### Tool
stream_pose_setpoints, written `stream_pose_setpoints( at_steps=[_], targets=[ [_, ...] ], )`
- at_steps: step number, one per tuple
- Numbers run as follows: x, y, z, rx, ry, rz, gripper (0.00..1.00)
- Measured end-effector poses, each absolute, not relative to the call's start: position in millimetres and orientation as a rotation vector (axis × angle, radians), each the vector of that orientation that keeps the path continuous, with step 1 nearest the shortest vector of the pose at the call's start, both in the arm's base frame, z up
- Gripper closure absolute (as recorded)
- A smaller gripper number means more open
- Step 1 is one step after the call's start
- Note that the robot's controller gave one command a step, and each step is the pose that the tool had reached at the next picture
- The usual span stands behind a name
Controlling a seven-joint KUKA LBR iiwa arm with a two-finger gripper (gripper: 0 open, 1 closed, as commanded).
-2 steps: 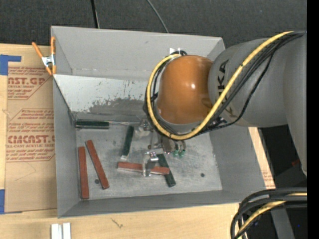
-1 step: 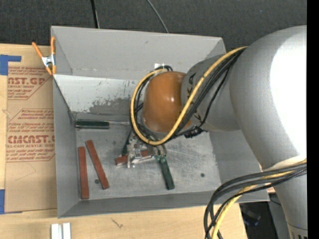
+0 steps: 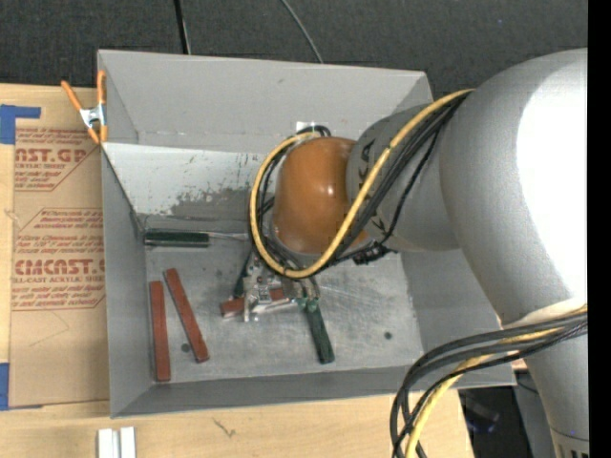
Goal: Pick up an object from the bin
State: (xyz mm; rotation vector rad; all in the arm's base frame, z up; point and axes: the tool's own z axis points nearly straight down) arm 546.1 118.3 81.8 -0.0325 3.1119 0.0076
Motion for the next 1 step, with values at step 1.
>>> stream_pose_setpoints(
  at_steps=[1],
  targets=[
    [543.8, 105.4, 212.8, 0.011, 3.139, 0.002, 1.00]
  ],
)
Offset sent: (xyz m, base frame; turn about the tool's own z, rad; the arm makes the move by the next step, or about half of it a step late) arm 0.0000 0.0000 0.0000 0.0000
